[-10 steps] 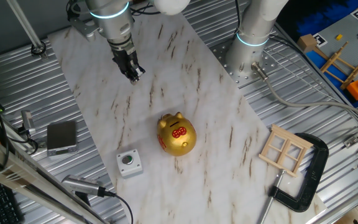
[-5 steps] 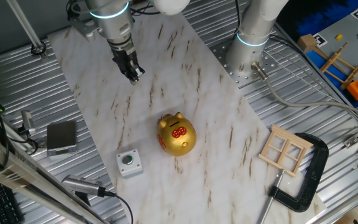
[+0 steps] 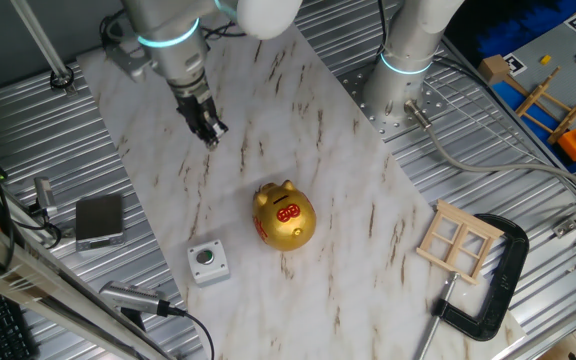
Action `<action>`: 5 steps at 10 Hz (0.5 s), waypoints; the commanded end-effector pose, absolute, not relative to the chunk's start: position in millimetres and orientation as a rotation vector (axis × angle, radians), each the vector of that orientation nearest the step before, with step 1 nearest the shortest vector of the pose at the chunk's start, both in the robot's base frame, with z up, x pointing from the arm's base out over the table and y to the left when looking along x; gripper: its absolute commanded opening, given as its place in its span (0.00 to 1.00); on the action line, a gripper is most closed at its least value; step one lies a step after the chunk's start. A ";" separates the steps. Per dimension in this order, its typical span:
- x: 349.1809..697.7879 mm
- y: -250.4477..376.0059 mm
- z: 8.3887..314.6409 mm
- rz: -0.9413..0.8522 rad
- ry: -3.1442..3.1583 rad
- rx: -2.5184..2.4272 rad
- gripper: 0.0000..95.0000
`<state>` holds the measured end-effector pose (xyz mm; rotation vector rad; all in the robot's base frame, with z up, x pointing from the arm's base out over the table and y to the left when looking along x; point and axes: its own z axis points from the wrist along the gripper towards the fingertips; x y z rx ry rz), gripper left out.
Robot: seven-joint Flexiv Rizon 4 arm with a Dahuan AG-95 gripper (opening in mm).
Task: Drop coins into a piggy bank
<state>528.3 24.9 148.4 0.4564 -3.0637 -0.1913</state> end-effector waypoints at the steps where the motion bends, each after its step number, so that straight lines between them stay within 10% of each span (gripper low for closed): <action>1: 536.3 38.5 141.9 -0.233 -3.070 0.452 0.00; 5: 564.8 72.4 129.1 -0.263 -3.062 0.437 0.00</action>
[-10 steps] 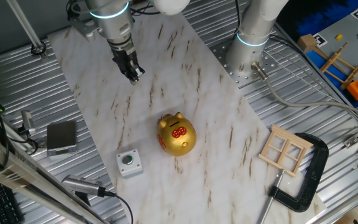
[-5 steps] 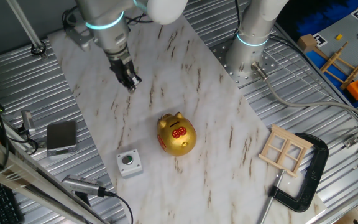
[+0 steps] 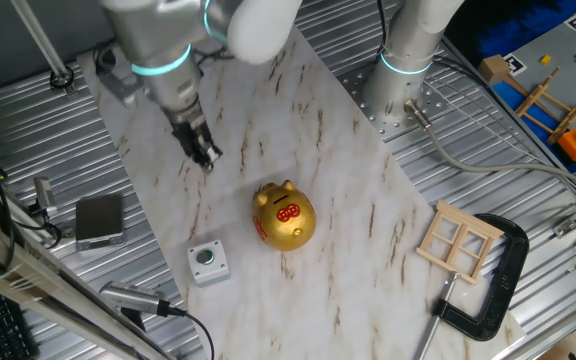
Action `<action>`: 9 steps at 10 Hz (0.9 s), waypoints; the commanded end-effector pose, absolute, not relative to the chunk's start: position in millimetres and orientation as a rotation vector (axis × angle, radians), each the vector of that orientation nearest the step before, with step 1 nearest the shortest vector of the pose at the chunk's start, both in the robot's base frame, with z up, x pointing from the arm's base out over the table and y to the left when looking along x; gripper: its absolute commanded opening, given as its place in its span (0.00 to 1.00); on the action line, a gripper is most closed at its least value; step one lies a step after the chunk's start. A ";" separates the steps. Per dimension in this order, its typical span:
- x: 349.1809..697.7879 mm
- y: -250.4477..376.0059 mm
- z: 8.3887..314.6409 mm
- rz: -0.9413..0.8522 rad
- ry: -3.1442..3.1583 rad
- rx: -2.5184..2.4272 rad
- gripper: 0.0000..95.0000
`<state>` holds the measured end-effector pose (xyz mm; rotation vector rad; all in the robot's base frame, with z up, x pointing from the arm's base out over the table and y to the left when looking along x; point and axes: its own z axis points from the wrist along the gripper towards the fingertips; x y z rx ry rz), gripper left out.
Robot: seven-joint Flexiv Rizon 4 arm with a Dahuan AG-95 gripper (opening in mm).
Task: Drop coins into a piggy bank
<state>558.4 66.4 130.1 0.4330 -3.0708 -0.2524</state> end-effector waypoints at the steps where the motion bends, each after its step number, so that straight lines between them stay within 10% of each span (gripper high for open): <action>1: 575.1 81.6 129.4 -0.301 -3.059 0.442 0.00; 9: 604.3 101.3 131.0 -0.441 -3.031 0.465 0.00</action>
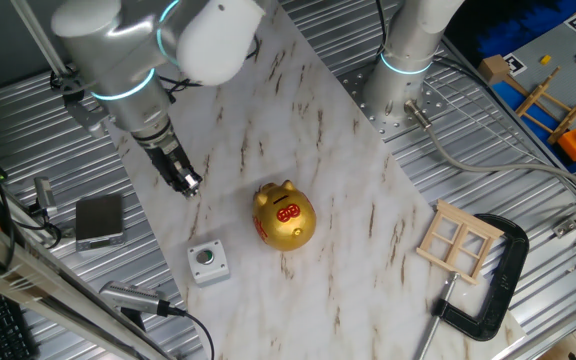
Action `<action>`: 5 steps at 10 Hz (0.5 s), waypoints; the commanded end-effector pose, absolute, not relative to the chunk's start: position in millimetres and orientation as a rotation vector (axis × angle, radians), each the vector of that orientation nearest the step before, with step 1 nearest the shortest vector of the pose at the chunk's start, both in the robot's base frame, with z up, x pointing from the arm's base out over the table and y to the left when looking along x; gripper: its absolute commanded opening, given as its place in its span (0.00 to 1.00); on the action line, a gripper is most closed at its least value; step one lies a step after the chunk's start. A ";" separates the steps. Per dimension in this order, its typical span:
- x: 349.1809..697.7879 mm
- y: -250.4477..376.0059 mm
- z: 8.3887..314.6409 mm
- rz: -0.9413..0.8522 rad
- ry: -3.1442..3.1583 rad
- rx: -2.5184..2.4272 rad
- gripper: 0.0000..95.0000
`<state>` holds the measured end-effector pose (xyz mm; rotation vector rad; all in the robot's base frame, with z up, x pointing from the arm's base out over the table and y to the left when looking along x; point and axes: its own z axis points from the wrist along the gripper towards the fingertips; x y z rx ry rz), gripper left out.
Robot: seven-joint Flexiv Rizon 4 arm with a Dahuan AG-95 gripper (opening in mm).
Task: Drop coins into a piggy bank
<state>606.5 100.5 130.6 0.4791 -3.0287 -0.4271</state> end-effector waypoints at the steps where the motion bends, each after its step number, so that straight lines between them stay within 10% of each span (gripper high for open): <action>1: 605.0 103.0 129.8 -0.458 -3.030 0.457 0.00; 5: 614.3 123.4 123.4 -0.518 -3.029 0.395 0.00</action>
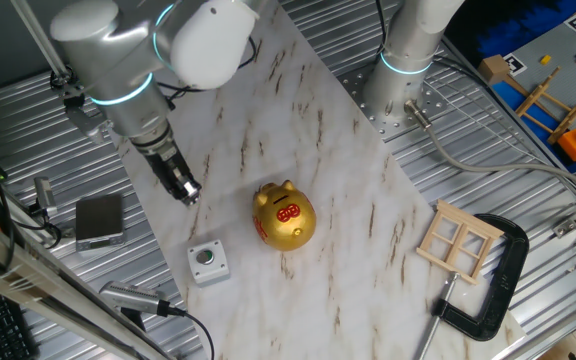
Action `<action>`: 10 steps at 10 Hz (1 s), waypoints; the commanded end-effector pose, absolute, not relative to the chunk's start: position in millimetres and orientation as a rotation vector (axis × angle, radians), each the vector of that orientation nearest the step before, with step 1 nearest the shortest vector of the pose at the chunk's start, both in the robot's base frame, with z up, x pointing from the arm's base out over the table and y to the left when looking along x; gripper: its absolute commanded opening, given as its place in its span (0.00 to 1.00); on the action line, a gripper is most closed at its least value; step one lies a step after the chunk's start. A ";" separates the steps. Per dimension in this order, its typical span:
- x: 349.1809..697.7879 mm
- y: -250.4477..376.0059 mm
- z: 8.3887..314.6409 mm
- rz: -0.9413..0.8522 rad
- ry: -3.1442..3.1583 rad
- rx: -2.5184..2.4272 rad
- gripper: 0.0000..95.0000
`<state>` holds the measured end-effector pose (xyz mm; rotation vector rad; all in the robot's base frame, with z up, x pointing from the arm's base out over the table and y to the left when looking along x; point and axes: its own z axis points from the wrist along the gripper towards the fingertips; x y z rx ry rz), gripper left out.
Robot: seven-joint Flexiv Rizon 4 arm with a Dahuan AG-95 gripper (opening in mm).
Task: Drop coins into a piggy bank
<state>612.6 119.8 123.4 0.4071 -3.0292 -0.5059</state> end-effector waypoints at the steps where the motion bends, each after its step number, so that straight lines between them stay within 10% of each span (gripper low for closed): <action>1: 617.2 126.6 123.4 -0.524 -3.028 0.382 0.00; 3: 620.9 128.8 123.5 -0.553 -3.025 0.378 0.00; 4: 624.2 130.1 123.6 -0.589 -3.021 0.375 0.20; 10: 639.0 145.0 119.6 -0.677 -3.015 0.338 0.20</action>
